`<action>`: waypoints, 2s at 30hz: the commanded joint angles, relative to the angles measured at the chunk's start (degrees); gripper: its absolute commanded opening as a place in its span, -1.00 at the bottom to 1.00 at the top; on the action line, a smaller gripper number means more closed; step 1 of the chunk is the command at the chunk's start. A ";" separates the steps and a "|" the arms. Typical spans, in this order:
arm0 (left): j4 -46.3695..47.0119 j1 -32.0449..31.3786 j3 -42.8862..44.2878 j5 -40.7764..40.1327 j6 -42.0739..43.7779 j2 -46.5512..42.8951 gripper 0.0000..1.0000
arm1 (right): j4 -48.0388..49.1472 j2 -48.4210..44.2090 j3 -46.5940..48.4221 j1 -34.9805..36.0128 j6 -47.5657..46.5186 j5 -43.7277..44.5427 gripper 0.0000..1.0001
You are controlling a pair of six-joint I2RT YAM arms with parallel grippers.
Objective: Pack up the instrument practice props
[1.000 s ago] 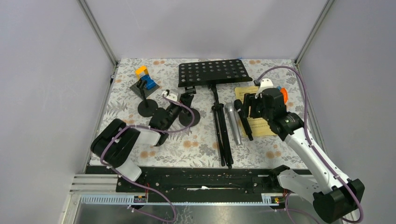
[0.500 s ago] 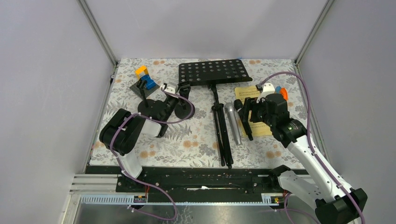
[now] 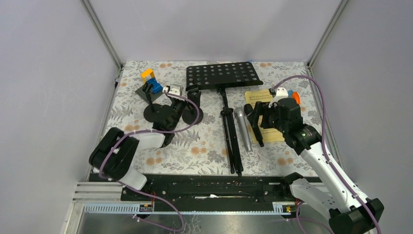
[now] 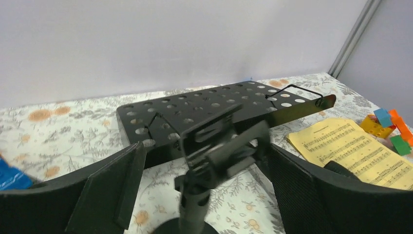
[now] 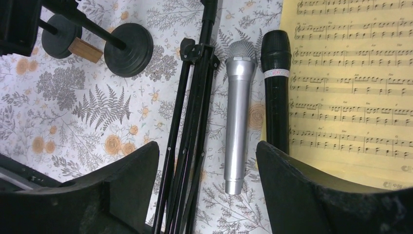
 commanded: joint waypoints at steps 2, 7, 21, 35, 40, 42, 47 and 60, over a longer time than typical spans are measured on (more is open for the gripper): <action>-26.24 -5.34 4.09 -20.04 -4.72 -9.51 0.97 | -2.79 1.63 3.35 -0.18 4.27 -1.39 0.61; -35.69 -7.76 0.27 -23.23 -12.46 -19.77 0.98 | -4.44 2.07 3.93 -0.17 7.01 0.21 0.69; -89.66 -8.31 12.45 -14.25 -26.59 -38.46 0.97 | -19.59 5.96 11.50 -0.17 8.58 6.45 0.99; -102.64 -8.31 11.45 -25.78 -21.28 -61.05 0.97 | -3.95 -20.44 0.40 -0.17 -6.41 6.13 0.99; -102.72 -8.26 10.75 -25.90 -22.23 -62.69 0.97 | -0.52 -33.00 -7.61 -0.17 -9.61 6.37 0.99; -102.59 -8.29 10.53 -26.22 -22.33 -62.88 0.97 | -1.35 -36.36 -8.91 -0.23 -9.87 8.37 0.99; -102.46 -8.22 10.49 -26.17 -22.25 -63.73 0.98 | -3.89 -42.09 -9.37 -0.18 -10.58 11.68 0.99; -101.93 -7.61 9.99 -26.45 -21.33 -67.67 0.97 | -4.05 -43.34 -10.94 -0.22 -10.45 12.30 0.99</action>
